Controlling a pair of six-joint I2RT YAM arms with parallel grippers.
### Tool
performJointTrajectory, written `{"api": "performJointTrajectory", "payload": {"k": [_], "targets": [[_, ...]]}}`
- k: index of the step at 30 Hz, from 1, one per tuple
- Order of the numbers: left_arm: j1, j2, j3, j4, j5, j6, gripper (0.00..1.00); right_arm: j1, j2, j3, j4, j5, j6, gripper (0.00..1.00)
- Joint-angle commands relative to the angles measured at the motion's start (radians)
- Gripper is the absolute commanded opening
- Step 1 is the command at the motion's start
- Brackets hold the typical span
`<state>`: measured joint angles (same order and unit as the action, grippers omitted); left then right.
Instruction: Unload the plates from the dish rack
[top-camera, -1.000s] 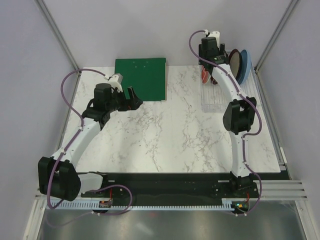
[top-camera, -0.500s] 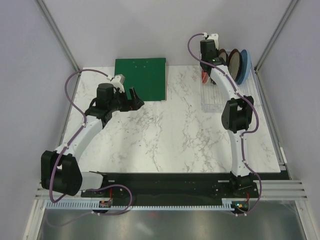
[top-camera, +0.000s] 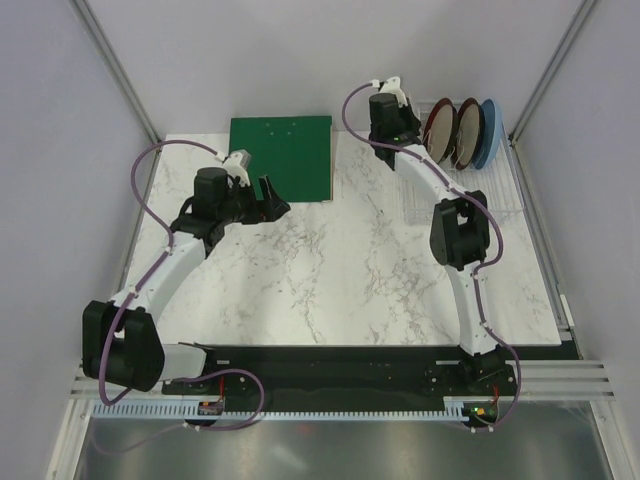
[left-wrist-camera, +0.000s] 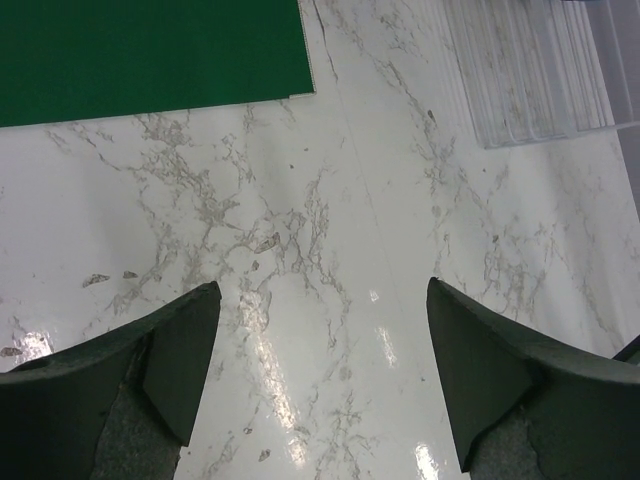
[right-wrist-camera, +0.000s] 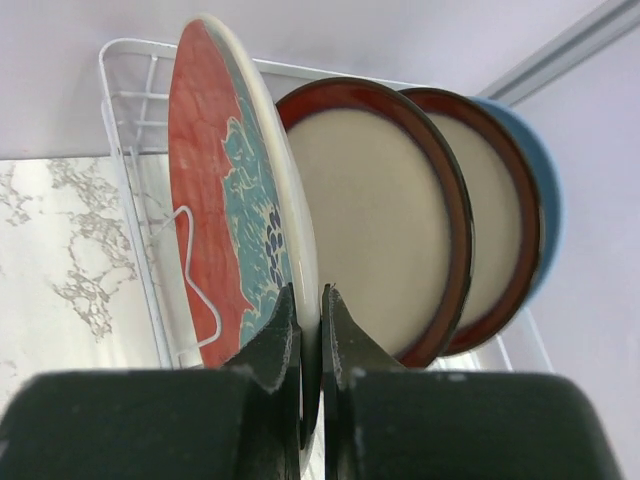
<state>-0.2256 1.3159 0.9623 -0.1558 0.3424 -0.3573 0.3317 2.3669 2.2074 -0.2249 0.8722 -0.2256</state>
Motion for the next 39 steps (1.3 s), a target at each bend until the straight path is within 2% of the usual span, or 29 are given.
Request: {"api": "performJointTrajectory", "payload": {"k": [1, 7, 16, 19, 20, 22, 23, 28, 31, 34, 38, 39], "targets": [[0.003, -0.018, -0.013, 0.035, 0.021, -0.017, 0.9, 0.029, -0.106, -0.006, 0.352, 0.304, -0.239, 0.0], [0.003, -0.046, -0.011, 0.007, -0.005, 0.009, 0.91, 0.035, -0.159, -0.014, 0.374, 0.33, -0.218, 0.0], [0.003, -0.067, -0.011, -0.001, 0.012, -0.002, 0.92, 0.059, -0.309, -0.028, 0.283, 0.301, -0.199, 0.0], [0.003, -0.09, -0.016, -0.001, 0.023, -0.008, 0.96, 0.082, -0.397, -0.026, 0.113, 0.205, -0.081, 0.0], [0.003, -0.098, -0.02, 0.005, 0.035, -0.011, 0.96, 0.087, -0.42, -0.006, 0.004, 0.127, -0.042, 0.0], [0.003, -0.109, -0.036, 0.024, 0.05, -0.025, 0.99, 0.111, -0.474, 0.02, -0.103, 0.067, 0.049, 0.0], [0.003, -0.119, -0.037, 0.028, 0.07, -0.028, 1.0, 0.119, -0.488, 0.052, -0.213, 0.024, 0.078, 0.0], [0.003, -0.153, -0.075, 0.059, 0.116, -0.078, 1.0, 0.159, -0.623, 0.04, -0.457, -0.26, 0.28, 0.0], [0.003, -0.194, -0.095, 0.082, 0.138, -0.097, 1.0, 0.159, -0.711, -0.049, -0.485, -0.413, 0.366, 0.0], [0.003, -0.24, -0.125, 0.12, 0.162, -0.123, 1.0, 0.161, -0.811, -0.216, -0.458, -0.546, 0.436, 0.0], [0.003, -0.302, -0.194, 0.222, 0.182, -0.176, 1.0, 0.162, -0.937, -0.36, -0.403, -0.671, 0.503, 0.0], [0.003, -0.328, -0.238, 0.29, 0.19, -0.208, 1.0, 0.161, -0.951, -0.38, -0.399, -0.696, 0.514, 0.0]]}}
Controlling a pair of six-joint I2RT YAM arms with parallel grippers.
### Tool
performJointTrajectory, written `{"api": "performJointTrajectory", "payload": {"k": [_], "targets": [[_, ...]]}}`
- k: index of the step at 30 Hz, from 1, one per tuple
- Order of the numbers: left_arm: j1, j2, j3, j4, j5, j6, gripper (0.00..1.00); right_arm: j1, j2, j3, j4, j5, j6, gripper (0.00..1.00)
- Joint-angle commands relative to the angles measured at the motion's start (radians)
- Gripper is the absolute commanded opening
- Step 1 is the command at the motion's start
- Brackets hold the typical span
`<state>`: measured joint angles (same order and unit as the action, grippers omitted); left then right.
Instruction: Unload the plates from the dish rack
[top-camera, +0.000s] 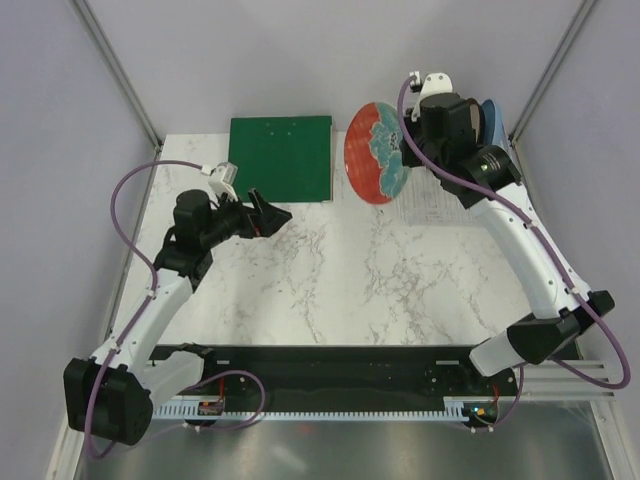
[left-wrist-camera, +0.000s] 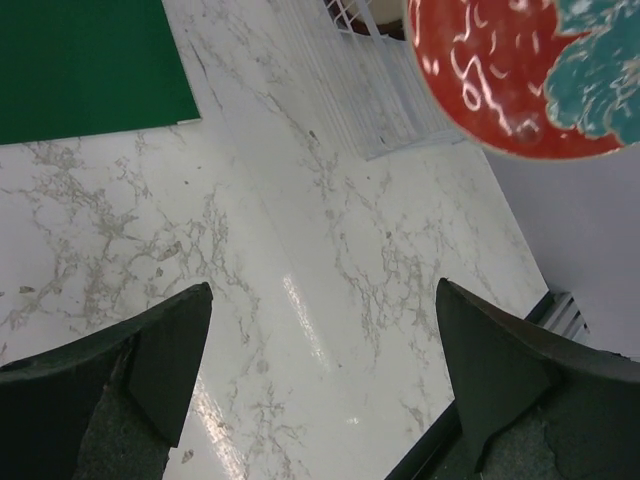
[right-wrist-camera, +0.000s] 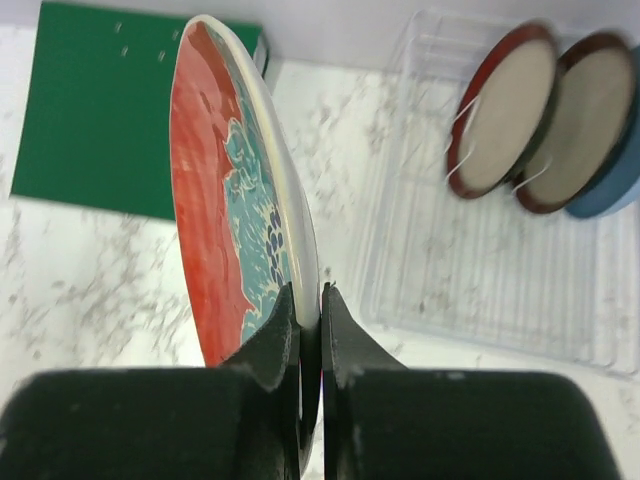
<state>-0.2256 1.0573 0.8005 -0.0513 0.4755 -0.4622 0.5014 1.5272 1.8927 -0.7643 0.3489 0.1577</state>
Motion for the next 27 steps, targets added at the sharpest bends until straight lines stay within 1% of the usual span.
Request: {"api": "performJointTrajectory", "payload": {"k": [1, 2, 3, 4, 6, 7, 9, 10, 11, 13, 15, 18, 20, 25, 27], "targets": [[0.003, -0.083, -0.105, 0.241, 0.073, -0.124, 1.0, -0.008, -0.124, -0.102, 0.149, -0.224, 0.14, 0.0], [0.003, -0.097, -0.136, 0.299, 0.083, -0.171, 1.0, -0.009, -0.148, -0.124, 0.157, -0.249, 0.17, 0.0], [0.003, -0.105, -0.191, 0.402, 0.087, -0.194, 1.0, -0.008, -0.162, -0.148, 0.181, -0.276, 0.183, 0.0], [0.002, -0.111, -0.21, 0.433, 0.092, -0.208, 1.0, -0.009, -0.174, -0.197, 0.194, -0.319, 0.201, 0.0], [0.003, -0.102, -0.245, 0.488, 0.101, -0.228, 1.0, -0.008, -0.216, -0.243, 0.239, -0.346, 0.238, 0.0], [0.002, -0.091, -0.251, 0.498, 0.112, -0.23, 1.0, -0.009, -0.225, -0.28, 0.247, -0.393, 0.252, 0.0], [0.002, -0.088, -0.282, 0.53, 0.12, -0.24, 1.0, -0.008, -0.251, -0.314, 0.282, -0.43, 0.291, 0.0], [0.002, -0.094, -0.296, 0.585, 0.127, -0.251, 1.0, -0.008, -0.257, -0.345, 0.292, -0.445, 0.304, 0.0], [0.002, -0.098, -0.317, 0.603, 0.124, -0.269, 1.0, -0.008, -0.269, -0.359, 0.302, -0.47, 0.318, 0.0], [0.0, -0.103, -0.33, 0.648, 0.129, -0.283, 1.0, -0.008, -0.282, -0.405, 0.345, -0.493, 0.348, 0.0], [0.002, -0.095, -0.327, 0.648, 0.138, -0.289, 1.0, -0.008, -0.295, -0.444, 0.388, -0.525, 0.382, 0.0], [0.0, -0.068, -0.337, 0.695, 0.152, -0.315, 1.0, -0.006, -0.305, -0.498, 0.46, -0.586, 0.427, 0.0], [-0.003, -0.04, -0.345, 0.761, 0.161, -0.348, 1.0, -0.003, -0.306, -0.524, 0.488, -0.599, 0.459, 0.0], [-0.014, 0.015, -0.327, 0.798, 0.169, -0.358, 1.0, 0.012, -0.312, -0.584, 0.559, -0.633, 0.5, 0.0], [-0.02, 0.049, -0.322, 0.84, 0.17, -0.368, 1.0, 0.02, -0.308, -0.592, 0.571, -0.642, 0.505, 0.0]]}}
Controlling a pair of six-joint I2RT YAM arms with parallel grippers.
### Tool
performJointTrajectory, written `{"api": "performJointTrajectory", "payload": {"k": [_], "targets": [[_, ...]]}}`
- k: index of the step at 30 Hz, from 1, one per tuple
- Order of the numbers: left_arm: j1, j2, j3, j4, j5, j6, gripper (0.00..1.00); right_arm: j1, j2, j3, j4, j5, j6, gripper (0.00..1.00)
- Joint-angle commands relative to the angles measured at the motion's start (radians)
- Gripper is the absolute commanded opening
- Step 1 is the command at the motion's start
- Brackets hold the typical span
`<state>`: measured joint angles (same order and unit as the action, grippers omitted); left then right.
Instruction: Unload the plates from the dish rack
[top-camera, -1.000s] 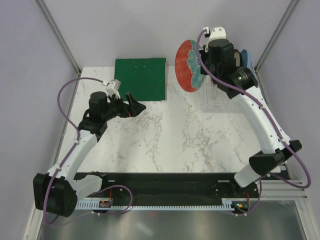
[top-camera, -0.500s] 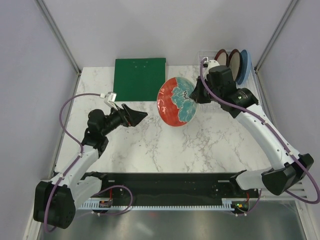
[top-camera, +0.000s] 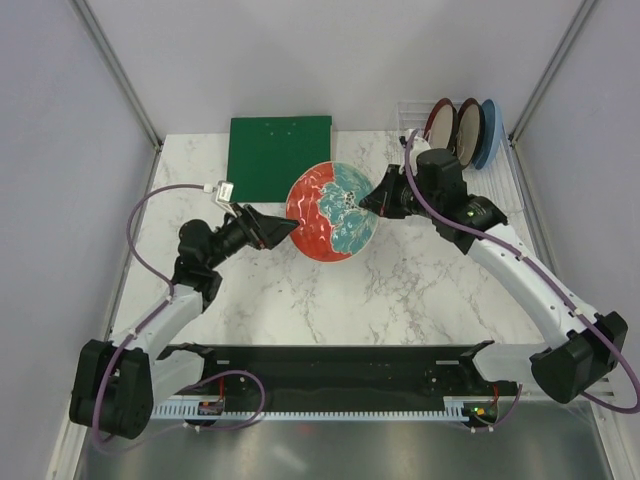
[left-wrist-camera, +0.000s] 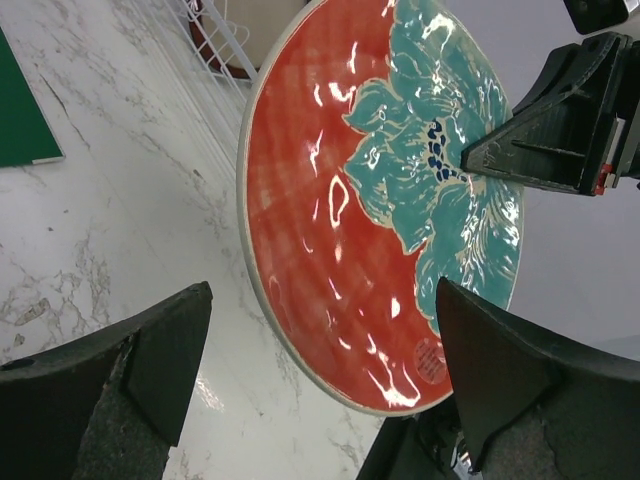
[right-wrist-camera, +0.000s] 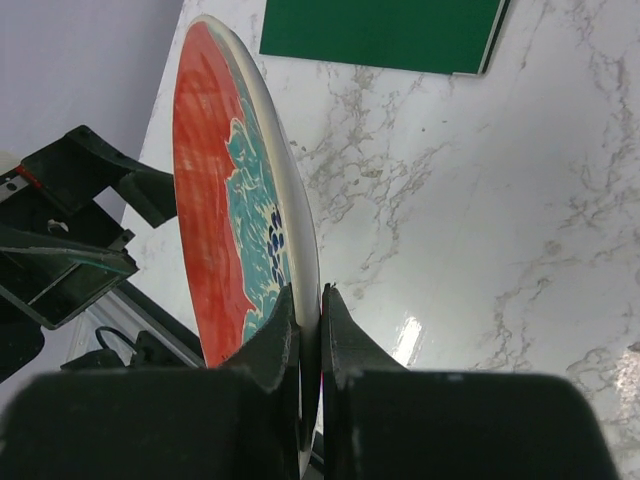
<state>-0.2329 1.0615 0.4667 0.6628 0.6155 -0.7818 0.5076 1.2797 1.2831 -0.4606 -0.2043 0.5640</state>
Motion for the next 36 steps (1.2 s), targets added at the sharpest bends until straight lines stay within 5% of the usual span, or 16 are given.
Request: {"api": "performJointTrajectory", "payload": {"k": [1, 9, 15, 20, 26, 32, 36], "targets": [[-0.017, 0.055, 0.018, 0.141, 0.033, -0.057, 1.0, 0.017, -0.059, 0.015, 0.269, -0.096, 0.1, 0.0], [-0.055, 0.15, 0.067, 0.192, 0.039, -0.059, 0.98, 0.025, -0.057, -0.022, 0.312, -0.124, 0.126, 0.0], [-0.06, 0.169, 0.07, 0.198, 0.052, -0.06, 0.57, 0.025, -0.057, -0.03, 0.315, -0.11, 0.126, 0.0], [-0.06, 0.135, 0.069, 0.1, 0.006, -0.027, 0.02, 0.025, -0.06, -0.031, 0.293, -0.081, 0.111, 0.0], [-0.06, 0.092, 0.105, -0.119, -0.046, 0.082, 0.02, 0.025, -0.069, -0.033, 0.261, -0.027, 0.086, 0.06], [-0.06, -0.017, 0.109, -0.316, -0.18, 0.17, 0.02, 0.023, -0.072, -0.039, 0.217, 0.046, 0.05, 0.51], [-0.06, -0.067, 0.133, -0.461, -0.243, 0.232, 0.02, 0.025, -0.071, -0.03, 0.174, 0.115, 0.013, 0.53]]}}
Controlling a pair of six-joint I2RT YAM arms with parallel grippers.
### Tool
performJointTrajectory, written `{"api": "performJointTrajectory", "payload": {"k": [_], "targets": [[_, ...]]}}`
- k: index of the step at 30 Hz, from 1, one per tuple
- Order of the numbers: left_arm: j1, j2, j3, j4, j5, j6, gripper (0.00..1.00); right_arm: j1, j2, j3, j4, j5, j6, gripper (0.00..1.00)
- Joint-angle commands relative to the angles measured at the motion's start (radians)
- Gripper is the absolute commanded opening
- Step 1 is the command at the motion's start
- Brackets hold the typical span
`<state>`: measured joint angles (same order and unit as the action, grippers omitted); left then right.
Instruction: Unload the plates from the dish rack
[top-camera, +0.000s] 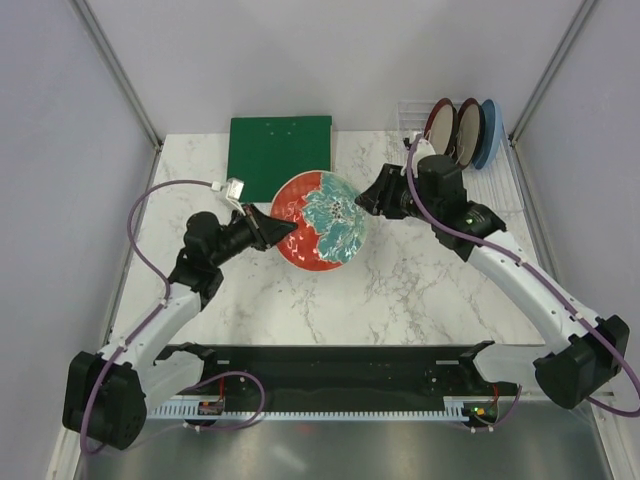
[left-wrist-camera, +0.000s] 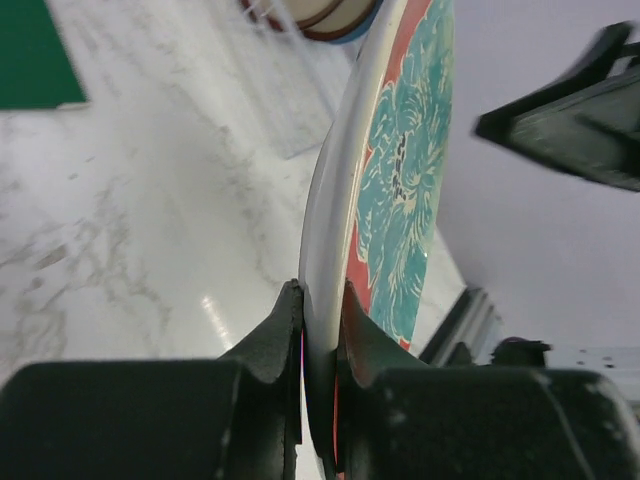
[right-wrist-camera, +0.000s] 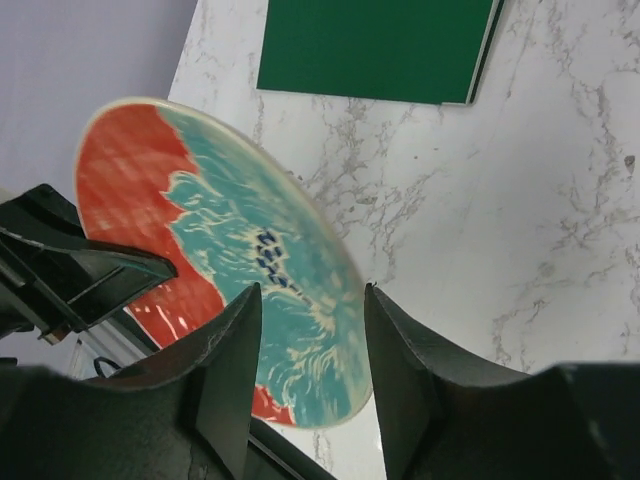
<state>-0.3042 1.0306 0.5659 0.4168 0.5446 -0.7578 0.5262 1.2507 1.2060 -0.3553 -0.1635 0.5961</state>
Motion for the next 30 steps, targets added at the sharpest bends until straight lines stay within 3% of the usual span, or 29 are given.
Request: {"api": "performJointTrajectory", "payload": {"k": [1, 7, 18, 30], "targets": [[0.011, -0.044, 0.038, -0.233, -0.178, 0.215, 0.02, 0.006, -0.04, 0.05, 0.053, 0.087, -0.025, 0.53], [0.013, -0.003, 0.062, -0.355, -0.256, 0.238, 0.02, 0.006, -0.02, 0.116, -0.03, 0.179, -0.091, 0.56], [0.033, 0.161, 0.066, -0.305, -0.305, 0.245, 0.02, 0.006, -0.02, 0.122, -0.083, 0.232, -0.137, 0.57], [0.177, 0.348, 0.114, -0.276, -0.324, 0.279, 0.02, 0.0, 0.027, 0.168, -0.146, 0.323, -0.206, 0.61]]}}
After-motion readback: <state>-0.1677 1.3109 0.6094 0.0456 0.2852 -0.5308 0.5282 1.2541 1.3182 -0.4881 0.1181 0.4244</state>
